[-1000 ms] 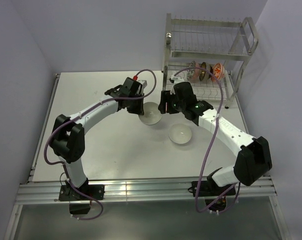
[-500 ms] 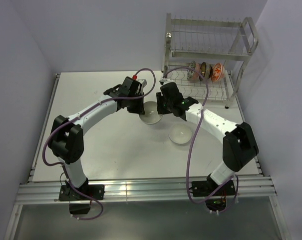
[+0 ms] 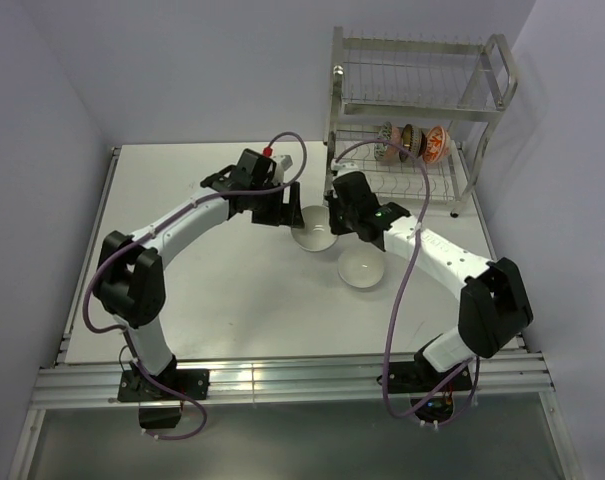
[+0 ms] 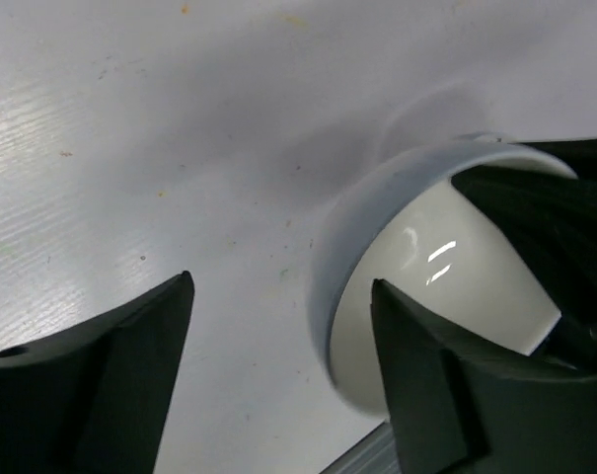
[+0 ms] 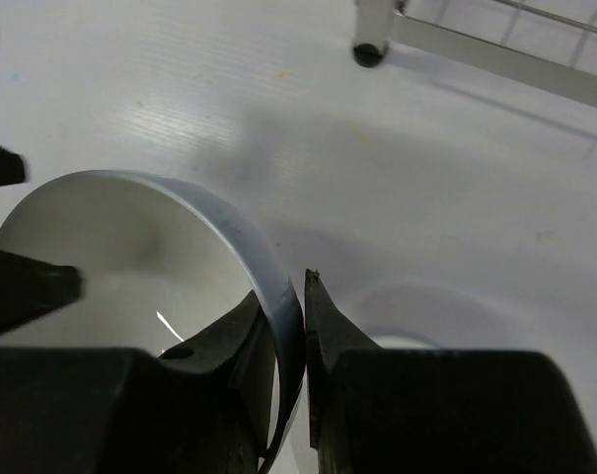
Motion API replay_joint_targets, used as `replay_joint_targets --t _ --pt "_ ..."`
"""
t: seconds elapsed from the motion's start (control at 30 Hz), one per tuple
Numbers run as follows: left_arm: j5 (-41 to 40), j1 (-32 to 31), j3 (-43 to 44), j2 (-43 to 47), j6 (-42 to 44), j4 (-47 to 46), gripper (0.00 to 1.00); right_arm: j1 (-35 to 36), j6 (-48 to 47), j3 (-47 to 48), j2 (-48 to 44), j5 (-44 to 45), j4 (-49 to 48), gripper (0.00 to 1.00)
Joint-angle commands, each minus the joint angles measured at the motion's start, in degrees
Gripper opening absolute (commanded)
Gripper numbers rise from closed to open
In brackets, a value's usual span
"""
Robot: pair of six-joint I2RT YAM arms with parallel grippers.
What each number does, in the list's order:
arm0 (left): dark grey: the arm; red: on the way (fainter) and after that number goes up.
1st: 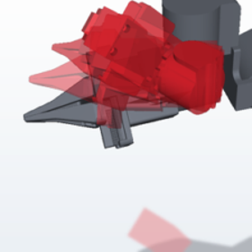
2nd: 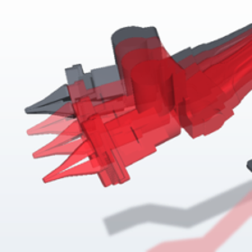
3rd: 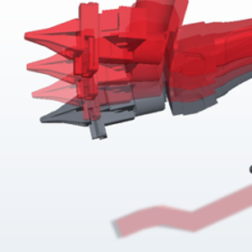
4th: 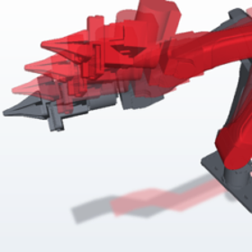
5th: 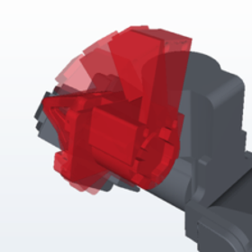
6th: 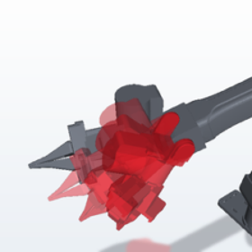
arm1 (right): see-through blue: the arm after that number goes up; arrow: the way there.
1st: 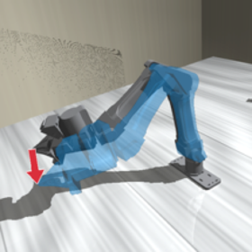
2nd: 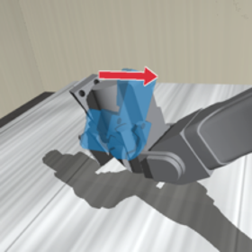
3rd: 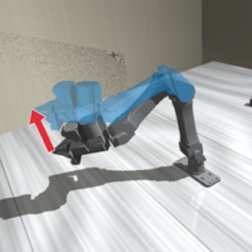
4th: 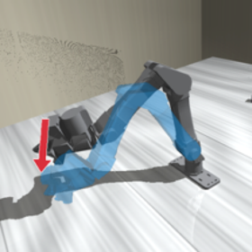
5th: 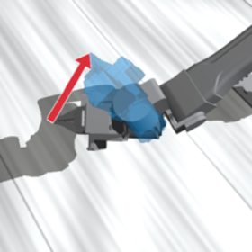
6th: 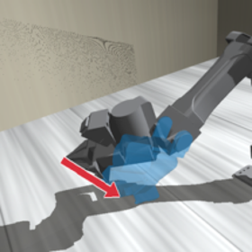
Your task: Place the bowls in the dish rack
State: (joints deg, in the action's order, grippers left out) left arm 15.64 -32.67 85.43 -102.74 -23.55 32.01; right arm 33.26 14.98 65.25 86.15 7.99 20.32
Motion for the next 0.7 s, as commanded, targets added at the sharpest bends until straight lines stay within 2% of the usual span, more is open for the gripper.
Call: replay_joint_targets --t 0.0,0.03,0.17,0.27,0.53,0.67 --pt "6.6 3.1 0.9 5.1 0.0 -1.2 0.83 -3.9 -0.7 -1.7 -5.8 1.5 -2.7 0.0" --pt "7.6 4.0 0.7 5.6 -0.4 -1.5 0.87 -4.9 -1.0 -2.4 -6.8 1.5 -2.7 0.0" --pt "9.8 7.0 -0.9 7.9 -0.5 -1.8 0.9 -11.8 -2.6 -7.5 -12.8 -0.9 -6.0 0.0" --pt "10.0 8.1 -1.7 8.6 -0.5 -1.9 0.91 -17.3 -4.2 -8.0 -13.1 -0.7 -6.0 0.0" --pt "10.5 9.4 -1.1 7.6 -0.4 -1.6 0.95 -25.8 -8.2 -3.2 -6.6 8.3 -10.3 0.0" --pt "14.3 10.3 -2.3 8.2 0.2 -2.7 0.99 -29.3 -8.2 1.3 -0.7 12.7 -12.0 0.0"
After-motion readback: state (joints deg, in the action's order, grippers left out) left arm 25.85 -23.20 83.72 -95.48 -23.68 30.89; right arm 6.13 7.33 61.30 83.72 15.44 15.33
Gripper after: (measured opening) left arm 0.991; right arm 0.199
